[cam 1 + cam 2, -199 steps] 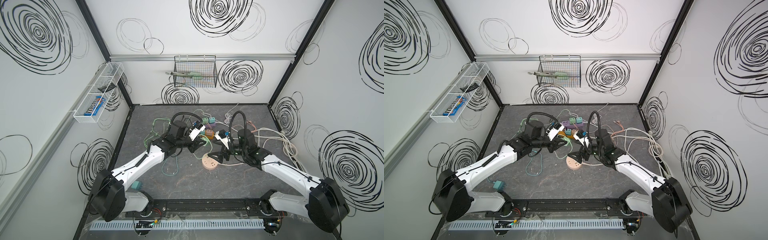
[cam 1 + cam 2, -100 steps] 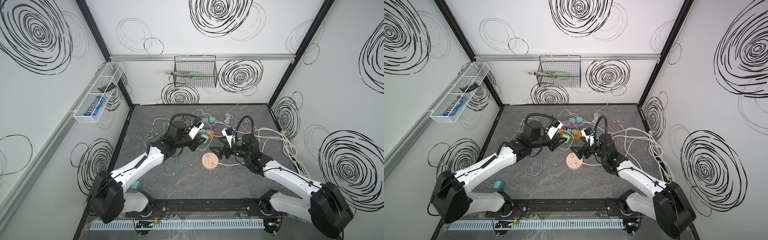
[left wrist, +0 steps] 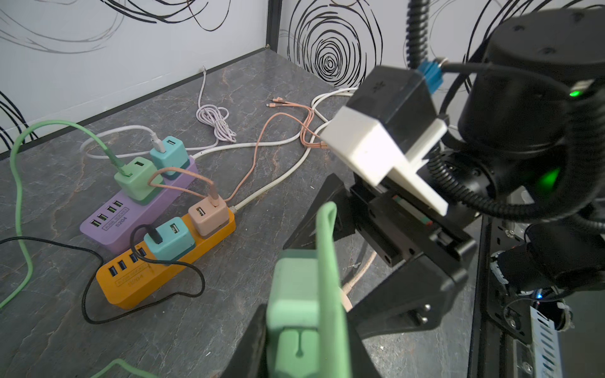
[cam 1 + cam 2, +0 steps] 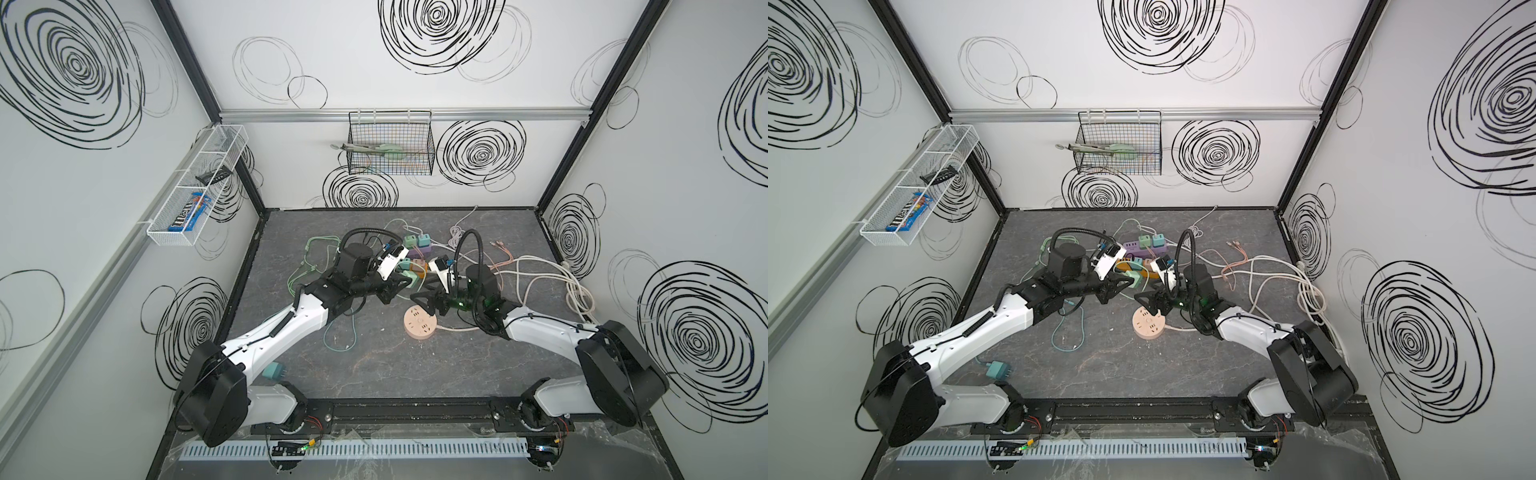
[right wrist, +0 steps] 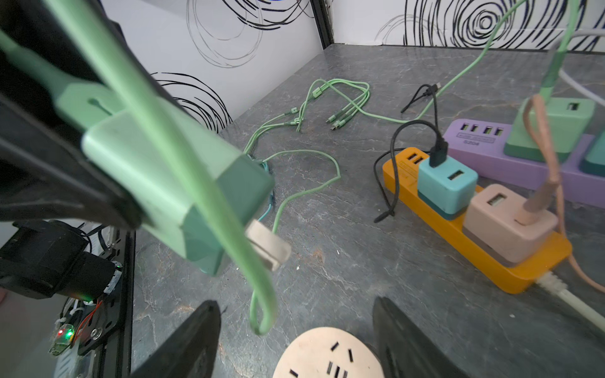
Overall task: Insert the plug
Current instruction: 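Carry the green charger toward the round pink socket with the left while the right opens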
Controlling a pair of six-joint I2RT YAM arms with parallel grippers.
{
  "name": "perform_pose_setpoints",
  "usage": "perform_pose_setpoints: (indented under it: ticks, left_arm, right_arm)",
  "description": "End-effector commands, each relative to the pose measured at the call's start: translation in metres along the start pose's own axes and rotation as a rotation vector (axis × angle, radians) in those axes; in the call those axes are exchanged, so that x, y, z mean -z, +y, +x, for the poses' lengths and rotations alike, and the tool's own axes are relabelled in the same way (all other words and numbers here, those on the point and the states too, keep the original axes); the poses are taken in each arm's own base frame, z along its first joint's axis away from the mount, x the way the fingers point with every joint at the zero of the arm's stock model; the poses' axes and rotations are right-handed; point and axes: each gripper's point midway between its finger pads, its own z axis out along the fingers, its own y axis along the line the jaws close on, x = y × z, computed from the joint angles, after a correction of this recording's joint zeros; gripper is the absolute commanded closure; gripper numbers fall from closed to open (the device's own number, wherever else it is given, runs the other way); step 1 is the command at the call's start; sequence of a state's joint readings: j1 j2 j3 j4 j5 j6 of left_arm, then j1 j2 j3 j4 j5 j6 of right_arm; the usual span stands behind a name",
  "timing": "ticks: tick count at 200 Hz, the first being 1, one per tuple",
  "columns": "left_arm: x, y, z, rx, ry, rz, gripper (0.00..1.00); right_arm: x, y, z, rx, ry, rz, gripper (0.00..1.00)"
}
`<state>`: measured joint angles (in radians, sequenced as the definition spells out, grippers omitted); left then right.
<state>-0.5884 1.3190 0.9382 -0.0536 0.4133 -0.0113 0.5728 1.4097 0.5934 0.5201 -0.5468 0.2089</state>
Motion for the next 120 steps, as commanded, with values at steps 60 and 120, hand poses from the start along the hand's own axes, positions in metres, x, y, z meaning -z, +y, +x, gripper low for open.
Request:
perform_pose_setpoints:
  ticks: [60,120]
  left_arm:
    - [0.004,0.009,-0.004,-0.060,0.000,-0.096,1.00]
    - [-0.022,0.002,0.036,-0.130,0.212,-0.108,1.00]
  right_arm:
    - [0.003,0.032,-0.016,0.127,-0.030,-0.077,0.94]
    - [0.035,0.081,0.020,0.243,0.108,-0.252,0.99]
